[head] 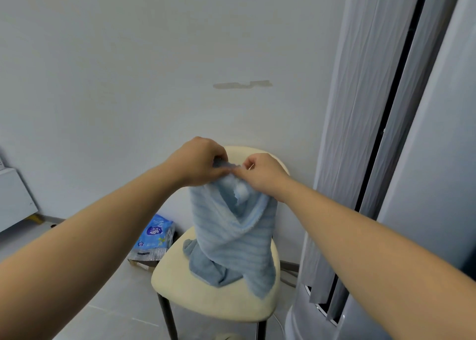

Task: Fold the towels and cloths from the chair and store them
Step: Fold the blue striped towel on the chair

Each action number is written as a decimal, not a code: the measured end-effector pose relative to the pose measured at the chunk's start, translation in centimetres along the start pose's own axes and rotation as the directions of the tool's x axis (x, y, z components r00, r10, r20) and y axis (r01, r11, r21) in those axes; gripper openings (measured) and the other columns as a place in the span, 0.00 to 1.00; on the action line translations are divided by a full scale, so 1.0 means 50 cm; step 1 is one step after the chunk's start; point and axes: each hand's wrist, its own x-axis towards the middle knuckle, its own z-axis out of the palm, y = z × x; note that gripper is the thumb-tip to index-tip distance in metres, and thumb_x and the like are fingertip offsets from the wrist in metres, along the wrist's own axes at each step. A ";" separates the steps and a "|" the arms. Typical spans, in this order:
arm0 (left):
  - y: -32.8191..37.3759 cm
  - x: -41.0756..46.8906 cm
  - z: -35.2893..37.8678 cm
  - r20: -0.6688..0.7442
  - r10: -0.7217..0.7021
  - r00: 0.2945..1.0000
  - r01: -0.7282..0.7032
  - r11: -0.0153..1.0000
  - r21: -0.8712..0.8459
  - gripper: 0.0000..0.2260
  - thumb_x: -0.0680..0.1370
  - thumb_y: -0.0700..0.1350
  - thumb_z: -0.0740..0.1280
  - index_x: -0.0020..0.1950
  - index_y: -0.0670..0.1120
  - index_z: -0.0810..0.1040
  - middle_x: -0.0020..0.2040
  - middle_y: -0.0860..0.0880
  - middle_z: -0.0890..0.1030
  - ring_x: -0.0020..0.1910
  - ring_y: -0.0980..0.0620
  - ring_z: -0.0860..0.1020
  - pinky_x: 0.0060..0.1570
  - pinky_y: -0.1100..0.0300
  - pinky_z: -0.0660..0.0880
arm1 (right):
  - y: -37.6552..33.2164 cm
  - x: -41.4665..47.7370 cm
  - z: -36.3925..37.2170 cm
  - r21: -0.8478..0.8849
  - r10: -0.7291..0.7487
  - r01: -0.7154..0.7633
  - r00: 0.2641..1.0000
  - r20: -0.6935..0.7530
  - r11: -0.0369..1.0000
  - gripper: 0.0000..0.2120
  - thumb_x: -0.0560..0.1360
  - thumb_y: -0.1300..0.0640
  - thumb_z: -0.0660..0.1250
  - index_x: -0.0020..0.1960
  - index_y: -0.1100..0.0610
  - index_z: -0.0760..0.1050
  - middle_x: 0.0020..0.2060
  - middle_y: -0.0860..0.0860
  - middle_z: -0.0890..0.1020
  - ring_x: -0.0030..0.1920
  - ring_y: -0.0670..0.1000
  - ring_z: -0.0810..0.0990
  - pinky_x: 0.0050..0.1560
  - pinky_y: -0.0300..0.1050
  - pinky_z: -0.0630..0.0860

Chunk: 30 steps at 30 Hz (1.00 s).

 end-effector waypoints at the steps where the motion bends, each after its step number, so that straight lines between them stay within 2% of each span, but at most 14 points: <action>1: 0.001 0.000 0.001 0.001 0.007 1.000 -0.007 1.000 0.025 0.07 0.75 0.51 0.71 0.47 0.48 0.83 0.41 0.53 0.80 0.42 0.51 0.76 0.46 0.56 0.74 | 0.002 0.000 0.000 -0.115 -0.015 0.018 1.000 0.027 0.993 0.11 0.73 0.47 0.71 0.38 0.51 0.73 0.34 0.44 0.78 0.37 0.48 0.76 0.37 0.42 0.70; 3: 0.004 0.001 0.002 -0.002 0.009 1.000 -0.009 0.999 0.048 0.05 0.73 0.47 0.73 0.45 0.47 0.81 0.41 0.52 0.78 0.43 0.49 0.76 0.43 0.56 0.72 | 0.007 -0.002 0.003 -0.309 0.004 0.020 0.997 0.076 0.951 0.08 0.73 0.49 0.68 0.37 0.50 0.73 0.36 0.46 0.79 0.40 0.51 0.78 0.39 0.44 0.73; 5: 0.005 -0.001 0.006 -0.010 0.018 1.000 -0.017 0.997 0.071 0.09 0.72 0.49 0.74 0.41 0.47 0.76 0.38 0.52 0.75 0.42 0.48 0.74 0.41 0.56 0.68 | 0.011 -0.007 0.003 -0.373 0.036 -0.016 0.998 0.047 0.928 0.10 0.75 0.49 0.64 0.37 0.51 0.72 0.36 0.48 0.79 0.40 0.52 0.78 0.39 0.45 0.74; 9: -0.002 -0.009 0.016 -0.038 0.018 0.999 -0.014 0.994 0.107 0.17 0.74 0.54 0.72 0.33 0.48 0.68 0.32 0.53 0.69 0.38 0.49 0.70 0.38 0.57 0.64 | 0.017 -0.007 0.001 -0.387 0.014 -0.032 0.999 -0.048 0.921 0.10 0.76 0.53 0.61 0.36 0.52 0.67 0.36 0.48 0.76 0.38 0.53 0.75 0.37 0.46 0.71; 12: -0.002 -0.011 0.015 -0.057 -0.013 0.998 0.019 0.994 0.111 0.24 0.76 0.57 0.69 0.28 0.48 0.63 0.30 0.50 0.67 0.33 0.50 0.67 0.35 0.56 0.63 | 0.016 -0.002 0.002 -0.338 -0.024 0.003 0.998 -0.056 0.941 0.09 0.75 0.57 0.61 0.36 0.52 0.65 0.35 0.49 0.75 0.39 0.55 0.73 0.39 0.49 0.71; 15: -0.004 -0.011 0.007 -0.054 -0.077 0.996 0.083 0.989 0.120 0.26 0.79 0.58 0.65 0.26 0.46 0.63 0.28 0.47 0.69 0.31 0.48 0.68 0.33 0.53 0.67 | 0.012 -0.002 0.003 -0.270 -0.025 0.024 1.000 0.000 0.963 0.03 0.74 0.57 0.62 0.46 0.50 0.70 0.40 0.48 0.78 0.41 0.54 0.76 0.44 0.50 0.75; 17: -0.006 -0.015 0.003 -0.049 -0.137 0.989 0.142 0.985 0.095 0.26 0.81 0.56 0.62 0.26 0.46 0.64 0.28 0.45 0.71 0.32 0.44 0.70 0.34 0.52 0.70 | 0.012 0.000 0.003 -0.283 -0.001 0.014 0.999 0.046 0.959 0.07 0.75 0.56 0.63 0.51 0.50 0.75 0.42 0.47 0.79 0.44 0.53 0.78 0.45 0.47 0.77; 18: -0.006 -0.016 0.001 -0.055 -0.174 0.983 0.178 0.981 0.072 0.26 0.81 0.55 0.62 0.26 0.45 0.63 0.27 0.45 0.71 0.32 0.44 0.70 0.33 0.53 0.68 | 0.014 0.003 0.003 -0.315 0.014 0.009 0.997 0.070 0.949 0.05 0.75 0.57 0.62 0.46 0.52 0.77 0.38 0.48 0.79 0.42 0.53 0.77 0.42 0.45 0.75; 19: -0.006 -0.018 -0.001 -0.058 -0.221 0.973 0.224 0.973 0.048 0.26 0.81 0.54 0.61 0.26 0.45 0.63 0.27 0.45 0.70 0.32 0.44 0.70 0.32 0.55 0.65 | 0.015 0.005 0.004 -0.354 0.041 -0.010 0.996 0.082 0.935 0.09 0.75 0.59 0.61 0.37 0.54 0.74 0.34 0.49 0.76 0.39 0.54 0.75 0.37 0.44 0.71; 21: -0.006 -0.020 -0.003 -0.067 -0.312 0.948 0.313 0.950 0.013 0.25 0.81 0.53 0.62 0.27 0.45 0.63 0.26 0.47 0.68 0.31 0.45 0.68 0.31 0.56 0.62 | 0.020 0.010 0.005 -0.393 0.095 -0.058 0.993 0.076 0.918 0.13 0.75 0.61 0.59 0.32 0.54 0.69 0.30 0.50 0.74 0.37 0.55 0.73 0.35 0.43 0.66; 24: -0.011 -0.024 -0.003 -0.091 -0.372 0.924 0.375 0.927 0.020 0.24 0.80 0.52 0.62 0.27 0.45 0.63 0.26 0.47 0.68 0.30 0.45 0.68 0.29 0.57 0.60 | 0.030 0.015 0.002 -0.295 0.114 -0.089 0.991 0.070 0.951 0.10 0.77 0.61 0.57 0.39 0.53 0.71 0.38 0.50 0.78 0.43 0.54 0.76 0.39 0.44 0.70; 27: -0.019 -0.023 0.003 -0.107 -0.405 0.908 0.408 0.913 0.006 0.19 0.79 0.47 0.62 0.29 0.43 0.65 0.27 0.46 0.69 0.32 0.44 0.69 0.30 0.56 0.60 | 0.026 0.012 0.004 -0.058 0.118 -0.116 0.992 0.036 0.992 0.07 0.79 0.59 0.55 0.51 0.52 0.72 0.43 0.49 0.77 0.45 0.52 0.76 0.39 0.44 0.69; 28: -0.020 -0.021 0.006 -0.128 -0.383 0.915 0.384 0.923 -0.014 0.15 0.77 0.44 0.63 0.32 0.43 0.67 0.29 0.46 0.71 0.34 0.44 0.70 0.31 0.56 0.61 | 0.023 0.013 0.005 -0.008 0.105 -0.105 0.994 0.024 0.994 0.08 0.80 0.58 0.55 0.53 0.52 0.71 0.44 0.49 0.77 0.46 0.52 0.77 0.39 0.44 0.69; 30: -0.023 -0.022 0.012 -0.112 -0.382 0.917 0.358 0.914 -0.190 0.03 0.73 0.36 0.62 0.43 0.44 0.72 0.38 0.48 0.78 0.40 0.46 0.74 0.36 0.57 0.66 | 0.017 0.013 0.008 0.017 0.074 -0.074 0.997 0.017 0.997 0.06 0.82 0.55 0.55 0.56 0.51 0.70 0.42 0.48 0.77 0.45 0.52 0.77 0.37 0.44 0.68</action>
